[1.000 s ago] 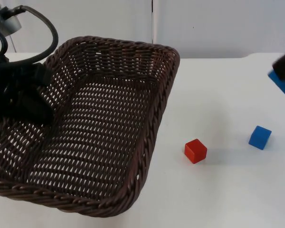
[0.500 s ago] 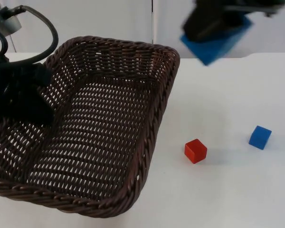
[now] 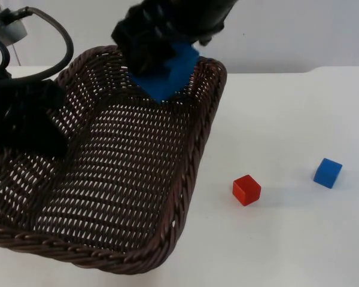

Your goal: Pick up the basket with the left hand and place the largest block into the basket with the right hand.

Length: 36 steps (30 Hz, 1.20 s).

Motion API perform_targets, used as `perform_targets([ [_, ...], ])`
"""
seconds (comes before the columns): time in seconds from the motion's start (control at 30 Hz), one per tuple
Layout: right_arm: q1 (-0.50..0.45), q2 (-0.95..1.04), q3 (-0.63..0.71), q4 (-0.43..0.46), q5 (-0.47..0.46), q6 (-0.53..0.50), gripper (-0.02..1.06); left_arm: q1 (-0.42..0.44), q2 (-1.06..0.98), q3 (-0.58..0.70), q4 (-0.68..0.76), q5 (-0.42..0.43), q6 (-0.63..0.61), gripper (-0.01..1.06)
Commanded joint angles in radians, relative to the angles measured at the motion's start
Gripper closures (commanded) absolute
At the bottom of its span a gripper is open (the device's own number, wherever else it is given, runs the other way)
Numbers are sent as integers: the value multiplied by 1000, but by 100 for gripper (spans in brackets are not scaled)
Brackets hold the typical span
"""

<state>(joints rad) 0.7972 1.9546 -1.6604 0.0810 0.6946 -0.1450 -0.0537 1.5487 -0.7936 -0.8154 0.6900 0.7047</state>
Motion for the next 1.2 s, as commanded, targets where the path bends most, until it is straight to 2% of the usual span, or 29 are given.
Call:
perform_targets([
  [0.0, 6, 10, -10, 9, 1, -6, 97, -5, -14, 2, -38, 11, -3, 105],
  [0.03, 6, 17, -10, 9, 1, -6, 91, -5, -14, 2, -38, 11, -3, 105],
  [0.07, 6, 17, -10, 9, 1, -6, 91, -5, -14, 2, -38, 11, -3, 105],
  [0.1, 6, 19, -10, 9, 1, -6, 83, -5, -14, 2, -38, 11, -3, 105],
  [0.13, 6, 23, -10, 9, 4, -6, 70, -5, -14, 2, -41, 11, -3, 105],
  [0.17, 6, 26, -10, 11, 6, -6, 65, -5, -14, 2, -41, 11, -3, 105],
  [0.23, 6, 26, -10, 7, 17, -6, 42, -5, -14, 2, -41, 11, -3, 105],
  [0.27, 6, 26, -10, 7, 17, -6, 42, -5, -14, 2, -41, 11, -3, 105],
  [0.37, 6, 22, -10, 0, 39, -6, 27, -5, -14, 2, -41, 11, -3, 105],
  [0.7, 4, -57, -2, -23, 163, 3, 26, -5, -14, 2, -37, 11, -3, 105],
  [0.9, 4, -162, 77, -29, 127, 22, 26, -5, -14, 2, -37, 11, -3, 105],
  [1.17, 4, -409, 320, -35, 44, 22, 26, -5, -14, 2, -35, 11, -3, 105],
])
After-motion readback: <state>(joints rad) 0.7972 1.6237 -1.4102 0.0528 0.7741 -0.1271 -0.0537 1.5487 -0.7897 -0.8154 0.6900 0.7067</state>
